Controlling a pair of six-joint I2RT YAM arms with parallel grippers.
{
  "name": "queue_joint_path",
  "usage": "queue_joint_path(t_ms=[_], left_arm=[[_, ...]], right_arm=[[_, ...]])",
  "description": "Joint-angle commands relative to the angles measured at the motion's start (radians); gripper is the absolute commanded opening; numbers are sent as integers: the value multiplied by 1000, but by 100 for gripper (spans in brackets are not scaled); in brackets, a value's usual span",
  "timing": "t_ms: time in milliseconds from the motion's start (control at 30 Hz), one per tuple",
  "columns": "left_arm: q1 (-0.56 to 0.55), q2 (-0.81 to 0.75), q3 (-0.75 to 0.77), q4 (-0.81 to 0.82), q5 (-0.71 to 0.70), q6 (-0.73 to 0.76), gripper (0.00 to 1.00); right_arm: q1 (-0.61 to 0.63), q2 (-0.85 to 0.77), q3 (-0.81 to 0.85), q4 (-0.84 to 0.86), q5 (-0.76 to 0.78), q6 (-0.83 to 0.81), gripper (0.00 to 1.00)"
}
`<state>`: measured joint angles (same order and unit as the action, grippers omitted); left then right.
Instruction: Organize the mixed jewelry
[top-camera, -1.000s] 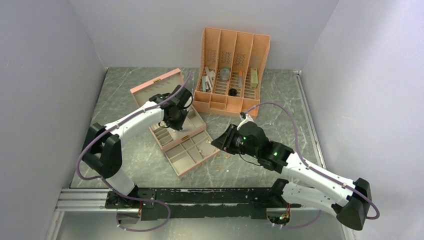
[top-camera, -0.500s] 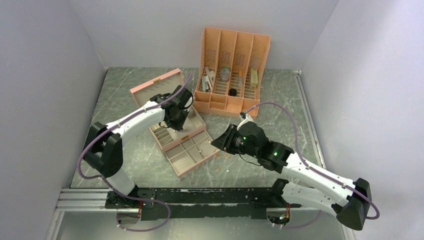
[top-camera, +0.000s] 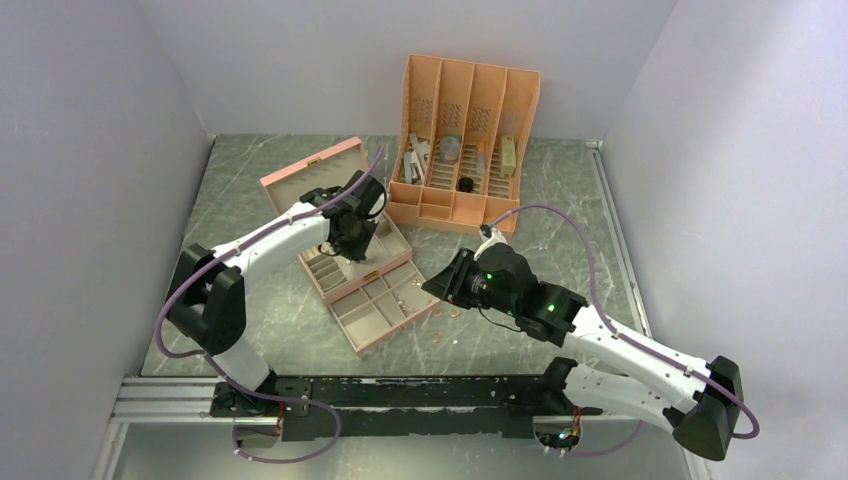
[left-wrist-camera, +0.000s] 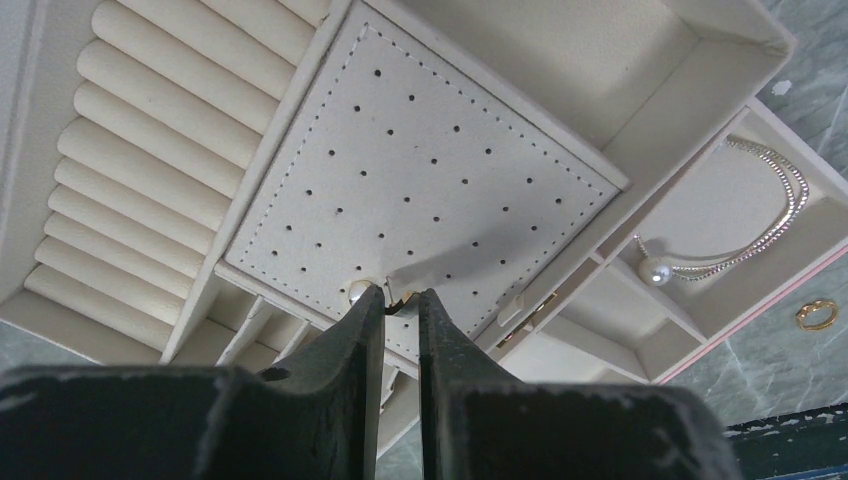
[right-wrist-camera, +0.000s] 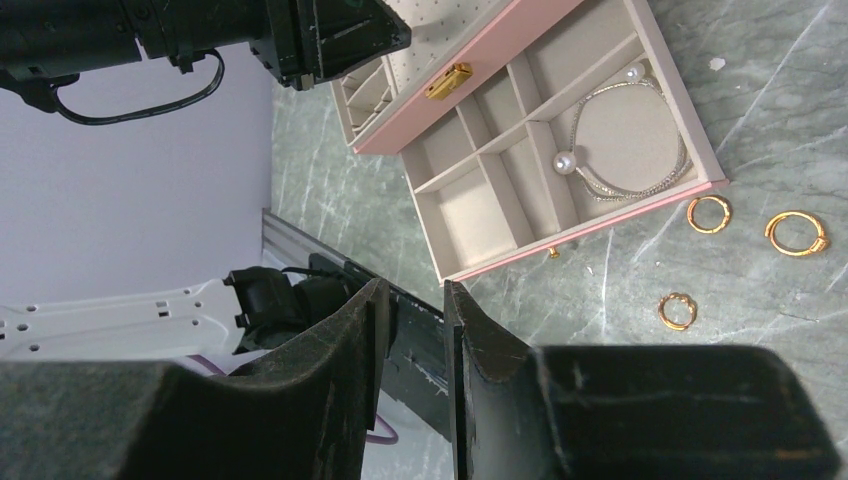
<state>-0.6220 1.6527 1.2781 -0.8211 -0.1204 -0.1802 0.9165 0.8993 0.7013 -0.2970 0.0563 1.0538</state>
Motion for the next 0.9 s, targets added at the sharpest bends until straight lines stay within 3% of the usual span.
queue_joint_path(t_ms=[0,867], left_arm=[[-4,-12,-9,-6,-1,-3,5],[-4,-49,-17,-27,-8,-6,5]], right_arm=[[-5,-7,1,25,2,3,31],[-5,6,9,33,-15,3,31]])
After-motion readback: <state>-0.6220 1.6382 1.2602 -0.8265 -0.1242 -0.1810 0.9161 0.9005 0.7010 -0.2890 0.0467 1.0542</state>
